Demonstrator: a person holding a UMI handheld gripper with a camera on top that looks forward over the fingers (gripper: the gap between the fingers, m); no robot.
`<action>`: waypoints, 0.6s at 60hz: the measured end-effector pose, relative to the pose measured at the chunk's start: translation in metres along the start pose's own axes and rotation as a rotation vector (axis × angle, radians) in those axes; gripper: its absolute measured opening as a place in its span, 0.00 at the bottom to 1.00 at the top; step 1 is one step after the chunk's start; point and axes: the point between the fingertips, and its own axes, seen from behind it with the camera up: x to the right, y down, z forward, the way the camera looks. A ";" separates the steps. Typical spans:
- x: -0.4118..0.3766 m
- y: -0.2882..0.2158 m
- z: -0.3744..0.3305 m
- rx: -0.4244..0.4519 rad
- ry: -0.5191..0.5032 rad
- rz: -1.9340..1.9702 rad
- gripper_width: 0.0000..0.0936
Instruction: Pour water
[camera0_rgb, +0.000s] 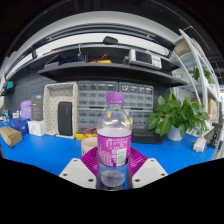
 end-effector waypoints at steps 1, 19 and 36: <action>0.000 0.000 0.000 0.001 0.001 -0.001 0.38; -0.004 -0.002 0.010 -0.033 -0.028 -0.105 0.34; 0.068 -0.024 0.055 -0.135 0.095 -0.768 0.34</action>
